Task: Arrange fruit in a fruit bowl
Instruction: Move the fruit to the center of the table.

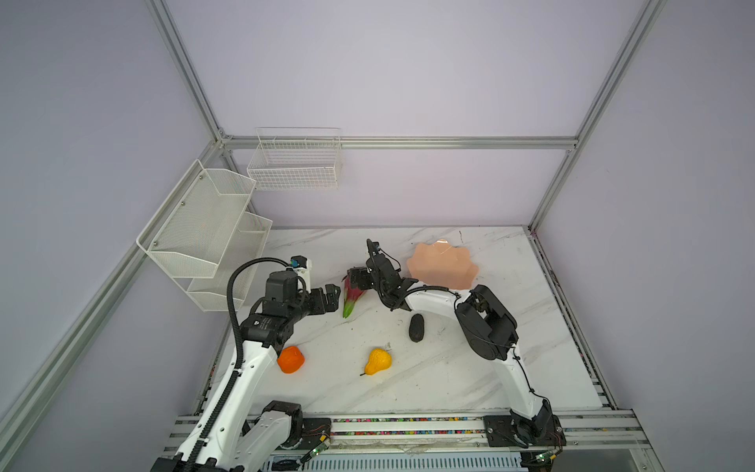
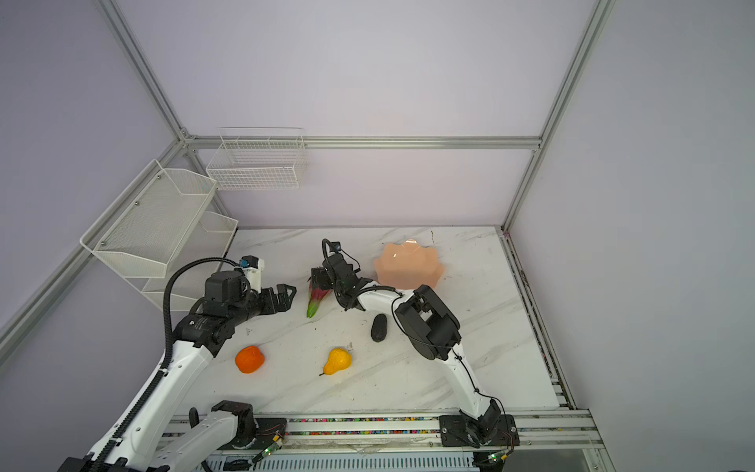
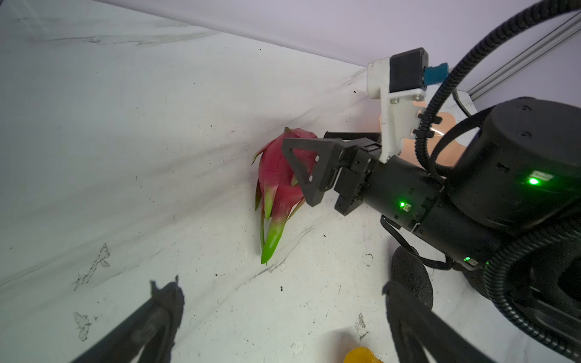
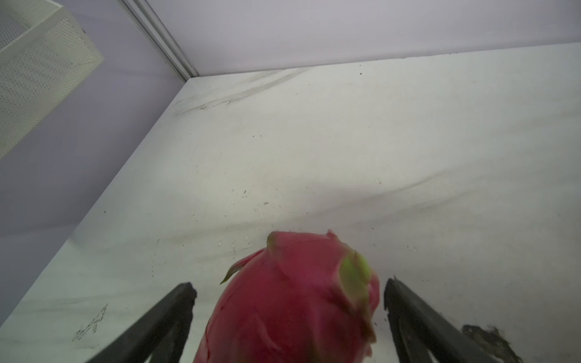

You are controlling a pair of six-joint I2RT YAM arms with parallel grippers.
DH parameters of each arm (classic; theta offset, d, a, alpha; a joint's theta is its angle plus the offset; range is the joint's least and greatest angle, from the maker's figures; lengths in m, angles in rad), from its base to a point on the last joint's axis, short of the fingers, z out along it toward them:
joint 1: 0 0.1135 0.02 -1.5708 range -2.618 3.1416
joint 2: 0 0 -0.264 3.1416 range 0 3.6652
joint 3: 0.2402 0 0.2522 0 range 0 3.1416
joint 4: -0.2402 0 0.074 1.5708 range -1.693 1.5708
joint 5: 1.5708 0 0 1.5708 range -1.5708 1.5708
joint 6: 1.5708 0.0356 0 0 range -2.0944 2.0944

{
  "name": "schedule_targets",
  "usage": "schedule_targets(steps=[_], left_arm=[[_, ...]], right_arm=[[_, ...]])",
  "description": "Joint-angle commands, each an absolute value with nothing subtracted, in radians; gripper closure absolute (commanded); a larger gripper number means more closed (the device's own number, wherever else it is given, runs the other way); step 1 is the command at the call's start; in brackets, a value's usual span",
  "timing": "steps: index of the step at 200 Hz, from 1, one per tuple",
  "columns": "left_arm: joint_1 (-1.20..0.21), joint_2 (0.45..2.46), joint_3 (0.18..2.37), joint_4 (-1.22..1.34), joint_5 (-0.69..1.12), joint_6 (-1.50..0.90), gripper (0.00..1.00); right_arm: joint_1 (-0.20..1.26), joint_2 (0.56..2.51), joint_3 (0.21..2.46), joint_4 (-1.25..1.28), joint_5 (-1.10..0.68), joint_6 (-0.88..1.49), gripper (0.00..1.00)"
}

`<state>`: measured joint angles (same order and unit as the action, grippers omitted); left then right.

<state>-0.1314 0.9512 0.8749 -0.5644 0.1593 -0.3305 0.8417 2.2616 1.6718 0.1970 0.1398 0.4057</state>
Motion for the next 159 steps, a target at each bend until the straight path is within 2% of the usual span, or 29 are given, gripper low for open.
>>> schedule_targets(steps=[1, 98, 159], left_arm=[[-0.133, 0.946, 0.924, -0.562, 0.195, -0.336, 0.00], [-0.132, 0.945, 0.902, -0.528, 0.191, -0.345, 0.00], [-0.133, 0.944, 0.911, -0.525, 0.196, -0.351, 0.00]], right_arm=[[0.857, 2.280, 1.729, 0.113, 0.186, 0.453, 0.03], [0.873, 2.426, 1.858, -0.030, 0.153, 0.479, 0.03], [0.873, 2.406, 1.824, -0.070, 0.119, 0.476, 0.03]])
